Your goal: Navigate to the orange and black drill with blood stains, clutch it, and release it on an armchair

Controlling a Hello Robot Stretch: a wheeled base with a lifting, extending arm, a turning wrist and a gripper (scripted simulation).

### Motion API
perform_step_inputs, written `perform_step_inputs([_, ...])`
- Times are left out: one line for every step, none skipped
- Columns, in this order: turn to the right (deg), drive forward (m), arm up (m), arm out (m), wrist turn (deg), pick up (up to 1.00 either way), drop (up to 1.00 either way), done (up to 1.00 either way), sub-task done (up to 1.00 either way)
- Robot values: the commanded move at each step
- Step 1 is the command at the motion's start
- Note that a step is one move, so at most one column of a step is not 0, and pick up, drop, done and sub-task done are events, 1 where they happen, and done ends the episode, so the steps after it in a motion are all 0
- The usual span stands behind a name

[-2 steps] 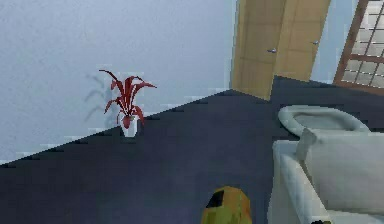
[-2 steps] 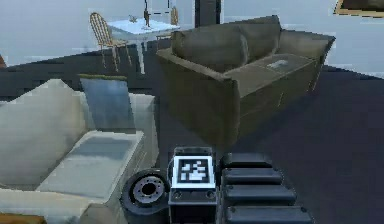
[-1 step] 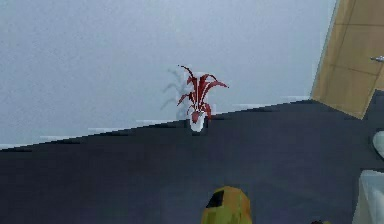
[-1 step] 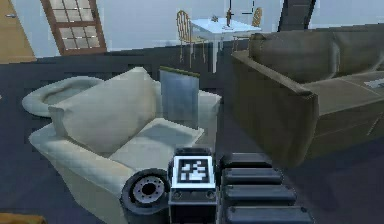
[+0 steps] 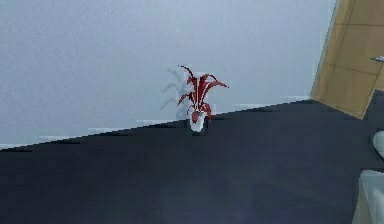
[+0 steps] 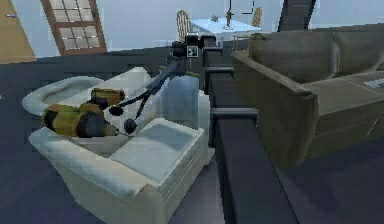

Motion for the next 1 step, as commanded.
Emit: perform_step_inputs([0.0,0.0,0.0,0.0,39.0,0.0,0.0,0.0,0.0])
